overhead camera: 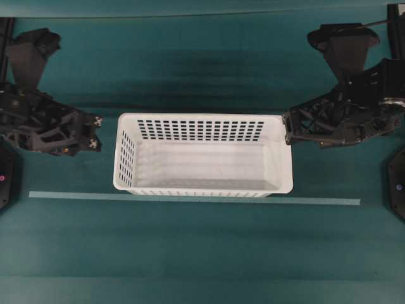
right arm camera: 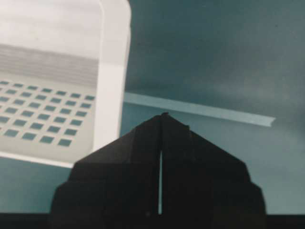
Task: Lift the white basket with both hands.
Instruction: 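Move both grippers inward toward the short ends of the white basket, then lower both open grippers over the basket's left and right rims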
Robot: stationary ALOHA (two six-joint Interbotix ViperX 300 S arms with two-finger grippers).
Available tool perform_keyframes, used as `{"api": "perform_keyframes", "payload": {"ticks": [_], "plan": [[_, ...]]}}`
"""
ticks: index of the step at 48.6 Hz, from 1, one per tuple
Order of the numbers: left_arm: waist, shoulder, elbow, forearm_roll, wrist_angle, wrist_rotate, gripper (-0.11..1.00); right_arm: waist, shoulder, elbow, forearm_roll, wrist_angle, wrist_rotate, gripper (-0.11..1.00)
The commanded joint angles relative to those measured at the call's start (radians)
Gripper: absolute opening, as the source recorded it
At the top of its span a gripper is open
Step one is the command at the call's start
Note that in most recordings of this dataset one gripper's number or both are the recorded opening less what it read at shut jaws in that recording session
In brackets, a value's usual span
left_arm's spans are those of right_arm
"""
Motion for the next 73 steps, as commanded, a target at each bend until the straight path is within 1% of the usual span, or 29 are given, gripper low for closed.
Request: {"api": "perform_keyframes", "payload": {"ticks": [1, 10, 16, 21, 27, 33, 35, 37, 39, 41, 43, 44, 49, 52, 55, 57, 67, 73], "plan": [[0.0, 0.038, -0.038, 0.003, 0.032, -0.002, -0.05, 0.0, 0.025, -0.014, -0.006, -0.006, 0.005, 0.0], [0.0, 0.054, -0.048, 0.003, 0.037, -0.023, -0.05, 0.0, 0.025, 0.0, -0.002, -0.063, 0.003, 0.0], [-0.002, 0.052, -0.043, 0.003, 0.032, -0.028, -0.04, 0.002, 0.025, 0.025, 0.015, -0.13, 0.002, 0.0], [-0.002, 0.057, -0.037, 0.003, 0.032, -0.023, -0.03, 0.002, 0.025, 0.037, 0.02, -0.16, 0.003, 0.0], [-0.002, 0.057, -0.029, 0.003, 0.025, -0.018, 0.0, 0.002, 0.023, 0.046, 0.023, -0.179, 0.0, 0.03], [-0.002, 0.051, -0.015, 0.003, -0.012, -0.015, 0.06, 0.002, 0.02, 0.055, 0.023, -0.222, -0.003, 0.09], [-0.002, 0.044, -0.011, 0.003, -0.026, -0.015, 0.1, 0.003, 0.02, 0.06, 0.023, -0.241, -0.003, 0.12], [-0.002, 0.035, -0.003, 0.003, -0.035, -0.017, 0.16, 0.005, 0.02, 0.066, 0.023, -0.258, -0.002, 0.17], [-0.003, 0.029, 0.003, 0.003, -0.035, -0.017, 0.25, 0.005, 0.018, 0.071, 0.026, -0.27, -0.002, 0.22], [-0.002, 0.025, 0.009, 0.003, -0.035, -0.018, 0.36, 0.006, 0.018, 0.077, 0.031, -0.279, -0.002, 0.29], [-0.002, 0.021, 0.017, 0.003, -0.035, -0.026, 0.5, 0.006, 0.018, 0.083, 0.035, -0.287, -0.002, 0.38], [-0.003, 0.02, 0.018, 0.003, -0.038, -0.026, 0.56, 0.006, 0.018, 0.084, 0.035, -0.288, -0.002, 0.45], [-0.002, 0.025, 0.026, 0.003, -0.054, -0.037, 0.86, 0.006, 0.018, 0.089, 0.037, -0.305, 0.0, 0.71], [-0.002, 0.031, 0.026, 0.003, -0.069, -0.043, 0.96, 0.008, 0.02, 0.092, 0.037, -0.311, 0.002, 0.86], [-0.002, 0.049, 0.031, 0.003, -0.091, -0.049, 0.95, 0.008, 0.028, 0.094, 0.037, -0.313, 0.003, 0.96], [-0.002, 0.06, 0.034, 0.003, -0.104, -0.054, 0.94, 0.008, 0.032, 0.095, 0.037, -0.313, 0.005, 0.98], [0.008, 0.114, 0.057, 0.003, -0.144, -0.077, 0.93, 0.002, 0.074, 0.097, 0.037, -0.308, 0.017, 0.97], [0.025, 0.14, 0.061, 0.003, -0.15, -0.077, 0.93, 0.002, 0.106, 0.097, 0.037, -0.307, 0.049, 0.97]]}}
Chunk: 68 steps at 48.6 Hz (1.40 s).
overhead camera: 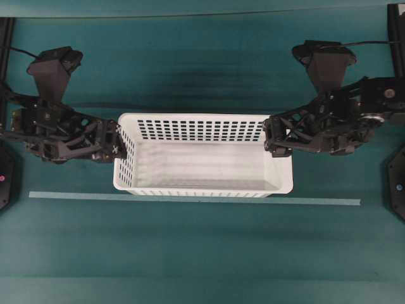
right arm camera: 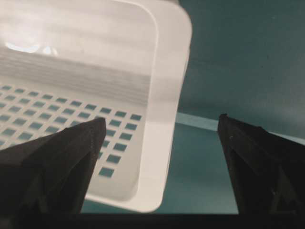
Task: Lift the white basket with both hands.
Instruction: 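Lower both open grippers over the basket's left and right rims, then close both grippers on the basket's end rims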
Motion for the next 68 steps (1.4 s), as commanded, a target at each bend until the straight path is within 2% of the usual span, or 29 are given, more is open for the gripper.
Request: {"api": "perform_keyframes", "payload": {"ticks": [1, 8, 16, 26, 43, 61, 65, 68], "plan": [[0.014, 0.035, -0.009, 0.003, -0.009, 0.002, 0.93, -0.002, 0.048, -0.006, 0.002, -0.002, 0.021, 0.97], [0.014, 0.091, -0.002, 0.003, -0.023, 0.002, 0.93, 0.005, 0.095, 0.006, -0.002, -0.04, 0.055, 0.96], [0.014, 0.184, 0.003, 0.003, -0.126, -0.003, 0.93, 0.018, 0.15, 0.012, -0.002, -0.141, 0.061, 0.96], [0.012, 0.268, 0.002, 0.003, -0.196, -0.006, 0.93, 0.028, 0.187, 0.035, 0.0, -0.15, 0.083, 0.96], [0.012, 0.298, 0.002, 0.003, -0.232, -0.006, 0.93, 0.026, 0.201, 0.087, -0.005, -0.241, 0.126, 0.96], [0.002, 0.301, 0.003, 0.003, -0.233, -0.008, 0.92, 0.025, 0.202, 0.103, -0.003, -0.244, 0.146, 0.96], [-0.006, 0.301, 0.003, 0.003, -0.232, -0.011, 0.89, 0.023, 0.202, 0.103, -0.003, -0.245, 0.161, 0.93], [-0.006, 0.301, 0.003, 0.003, -0.225, -0.023, 0.82, 0.023, 0.202, 0.103, -0.002, -0.245, 0.172, 0.87]]}}
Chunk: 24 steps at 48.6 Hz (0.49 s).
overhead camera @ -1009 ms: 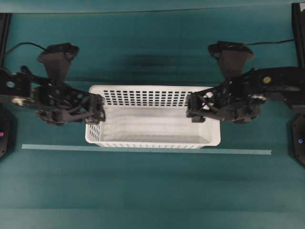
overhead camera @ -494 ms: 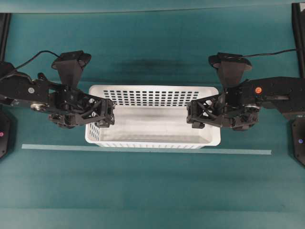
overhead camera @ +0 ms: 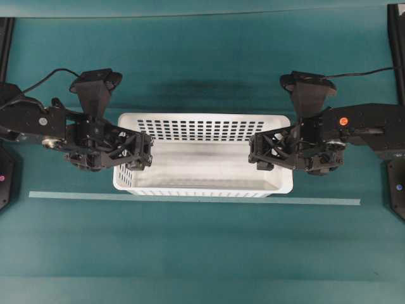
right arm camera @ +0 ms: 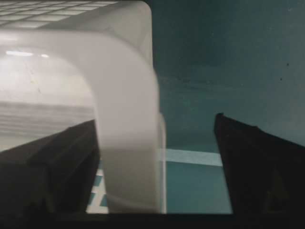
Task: Lift the white basket with both hands.
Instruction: 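Close both grippers on the basket's end rims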
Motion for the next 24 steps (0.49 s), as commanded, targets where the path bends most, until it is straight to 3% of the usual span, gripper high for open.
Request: {"api": "perform_keyframes", "payload": {"ticks": [1, 13, 17, 24], "plan": [[-0.006, 0.017, -0.006, 0.003, 0.002, -0.017, 0.79, 0.0, 0.026, -0.006, 0.002, -0.005, 0.009, 0.84], [-0.009, 0.014, 0.002, 0.003, 0.006, -0.063, 0.16, 0.0, 0.028, -0.009, 0.003, -0.029, 0.037, 0.21], [-0.011, 0.014, 0.005, 0.003, 0.003, -0.061, 0.06, -0.002, 0.028, -0.009, 0.003, -0.032, 0.037, 0.2], [-0.009, 0.014, 0.002, 0.003, 0.002, -0.061, 0.06, 0.0, 0.028, -0.008, 0.003, -0.032, 0.037, 0.2]]}}
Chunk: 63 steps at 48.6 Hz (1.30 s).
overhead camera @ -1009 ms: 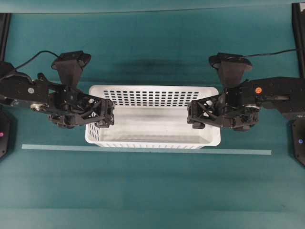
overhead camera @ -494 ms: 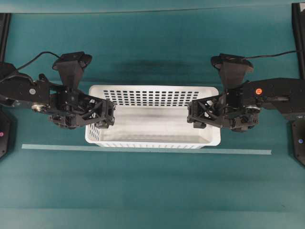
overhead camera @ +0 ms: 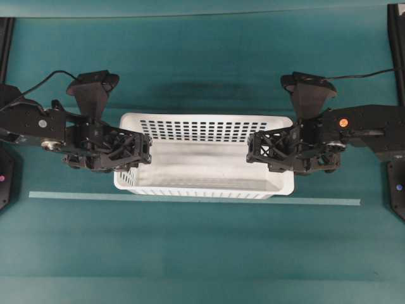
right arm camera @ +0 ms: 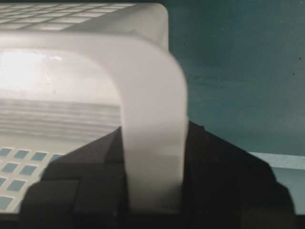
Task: Lift the white basket with both hands.
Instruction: 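Close both grippers on the basket's end rims, then lift the basket upward with both grippers together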
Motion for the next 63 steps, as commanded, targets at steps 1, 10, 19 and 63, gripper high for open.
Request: {"api": "perform_keyframes", "payload": {"ticks": [1, 10, 19, 63], "plan": [[-0.006, 0.014, -0.005, 0.0, -0.005, -0.006, 0.06, -0.005, 0.028, -0.006, 0.003, -0.008, 0.005, 0.2], [-0.006, 0.015, -0.008, 0.0, -0.005, -0.002, 0.06, -0.009, 0.028, -0.008, 0.003, -0.009, 0.002, 0.2], [-0.006, 0.012, -0.008, 0.0, -0.005, -0.003, 0.06, -0.009, 0.026, -0.008, 0.003, -0.011, 0.002, 0.2], [-0.002, -0.288, -0.166, 0.002, 0.262, 0.046, 0.04, 0.002, -0.216, -0.21, 0.049, 0.374, -0.026, 0.2]]}}
